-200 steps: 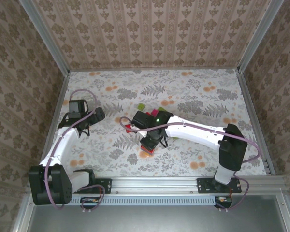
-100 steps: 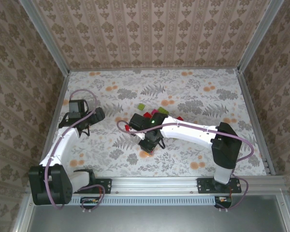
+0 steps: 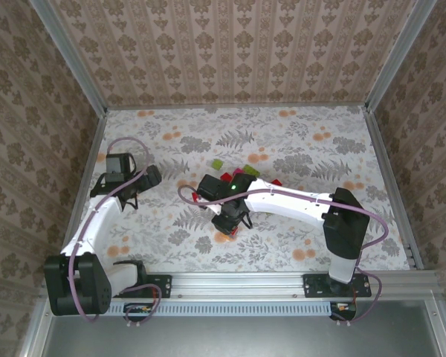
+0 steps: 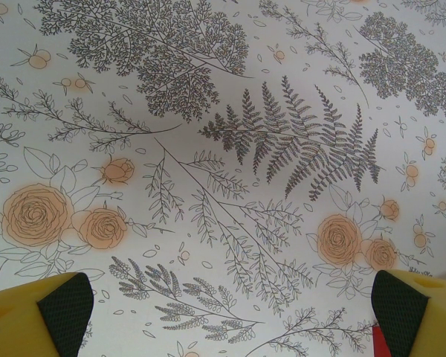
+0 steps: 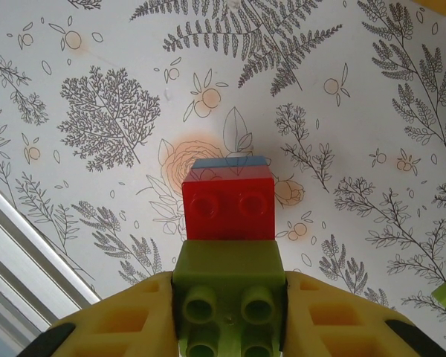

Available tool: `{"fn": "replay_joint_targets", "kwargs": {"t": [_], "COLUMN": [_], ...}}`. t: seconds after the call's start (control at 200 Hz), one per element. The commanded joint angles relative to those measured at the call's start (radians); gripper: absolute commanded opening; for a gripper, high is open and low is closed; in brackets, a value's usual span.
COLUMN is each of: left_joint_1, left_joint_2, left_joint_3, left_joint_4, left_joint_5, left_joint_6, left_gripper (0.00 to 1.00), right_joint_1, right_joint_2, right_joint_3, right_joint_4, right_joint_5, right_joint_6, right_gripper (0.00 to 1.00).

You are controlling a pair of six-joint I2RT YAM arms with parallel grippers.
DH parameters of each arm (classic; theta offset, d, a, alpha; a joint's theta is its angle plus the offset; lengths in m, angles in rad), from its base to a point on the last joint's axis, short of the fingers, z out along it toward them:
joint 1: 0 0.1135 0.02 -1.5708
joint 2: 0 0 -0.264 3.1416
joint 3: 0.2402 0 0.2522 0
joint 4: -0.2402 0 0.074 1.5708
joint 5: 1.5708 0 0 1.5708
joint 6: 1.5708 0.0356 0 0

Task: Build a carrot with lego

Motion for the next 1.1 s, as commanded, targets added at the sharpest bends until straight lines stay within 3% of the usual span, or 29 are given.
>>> {"fn": "replay_joint_targets", "kwargs": {"t": [0.0,1.095], "left_joint_1": [-0.008,-0.012], "left_joint_2": [0.0,0.004], "left_joint_3": [0.027,0.027], "left_joint_4": [0.001,0.003], "left_joint_5": [-0.002,0.0], "left_joint_6": [0.015,0.014], "left_gripper": [1.0,1.0], "right_joint_1": [0.006,0.004], "right_joint_2": [0.038,0.045], "right_joint_3": [0.014,-0.029], "right_joint_4": [-0.012,-0.007], "right_joint_5": [0.0,-0.017], "right_joint_6": [-0.015,-0.033], "right_gripper": [0.32,0.31]}}
